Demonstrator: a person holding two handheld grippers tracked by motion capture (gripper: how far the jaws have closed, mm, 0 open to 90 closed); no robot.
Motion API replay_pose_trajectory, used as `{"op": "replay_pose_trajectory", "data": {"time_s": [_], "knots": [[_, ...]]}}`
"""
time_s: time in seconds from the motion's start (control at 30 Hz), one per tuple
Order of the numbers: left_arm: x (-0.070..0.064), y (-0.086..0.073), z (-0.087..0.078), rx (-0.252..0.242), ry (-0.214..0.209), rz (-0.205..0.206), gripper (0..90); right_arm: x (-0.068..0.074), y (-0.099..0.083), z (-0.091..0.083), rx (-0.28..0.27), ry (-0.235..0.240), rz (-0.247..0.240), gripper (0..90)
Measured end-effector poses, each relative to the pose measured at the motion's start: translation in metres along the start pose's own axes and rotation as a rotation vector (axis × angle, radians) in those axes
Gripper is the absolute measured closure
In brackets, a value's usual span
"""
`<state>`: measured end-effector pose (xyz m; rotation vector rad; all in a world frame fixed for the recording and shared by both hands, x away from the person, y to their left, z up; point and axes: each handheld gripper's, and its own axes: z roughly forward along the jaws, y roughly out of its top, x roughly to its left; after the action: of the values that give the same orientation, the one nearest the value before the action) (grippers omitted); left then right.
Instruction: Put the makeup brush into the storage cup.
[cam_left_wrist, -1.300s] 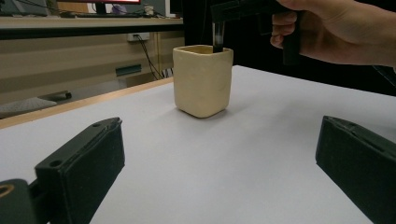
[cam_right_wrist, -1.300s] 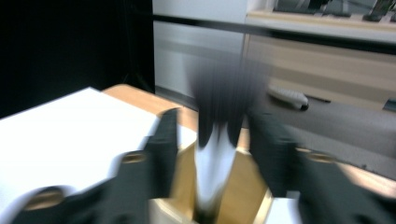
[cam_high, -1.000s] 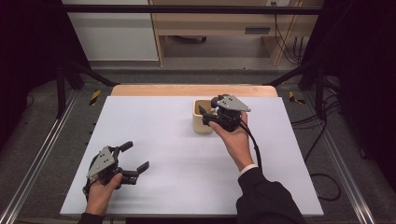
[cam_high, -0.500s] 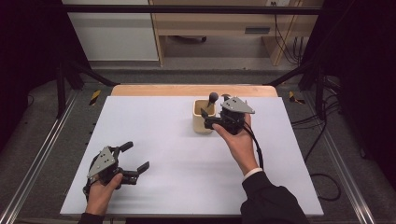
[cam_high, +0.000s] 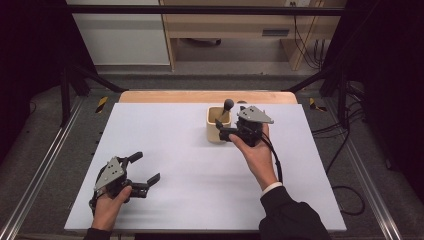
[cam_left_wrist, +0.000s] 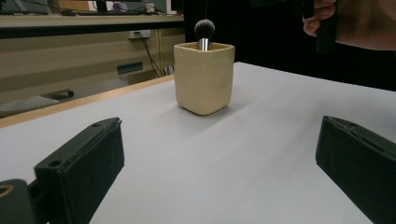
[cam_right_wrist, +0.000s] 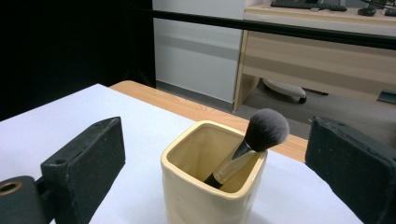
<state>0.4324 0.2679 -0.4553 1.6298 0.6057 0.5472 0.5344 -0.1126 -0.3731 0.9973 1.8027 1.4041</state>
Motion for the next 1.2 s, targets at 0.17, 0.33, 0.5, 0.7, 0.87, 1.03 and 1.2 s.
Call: {"op": "replay_pose_trajectory", "data": {"time_s": [0.17,0.33,0.5,0.7,0.87,1.03,1.2], "knots": [[0.000,0.000,0.000,-0.001,0.001,0.001,0.9,0.000,-0.001,-0.001,0.002,-0.001,0.002,5.1],[0.000,0.000,0.000,-0.001,0.000,0.002,0.9,-0.001,-0.002,-0.003,0.010,0.003,0.000,5.1],[0.000,0.000,0.000,-0.001,0.001,0.001,0.9,-0.002,-0.005,-0.006,0.019,0.009,0.002,5.0],[0.000,0.000,0.000,0.002,-0.001,0.002,0.9,-0.002,-0.010,-0.010,0.039,0.011,-0.018,4.9],[0.000,0.000,0.000,0.001,0.002,0.004,0.9,-0.001,-0.013,-0.015,0.048,0.004,-0.031,6.1],[0.000,0.000,0.000,0.000,0.002,0.003,0.9,-0.002,-0.015,-0.019,0.051,-0.004,-0.022,6.1],[-0.001,0.000,0.000,0.004,-0.001,0.004,0.9,-0.001,-0.018,-0.022,0.058,0.005,-0.021,4.8]]}}
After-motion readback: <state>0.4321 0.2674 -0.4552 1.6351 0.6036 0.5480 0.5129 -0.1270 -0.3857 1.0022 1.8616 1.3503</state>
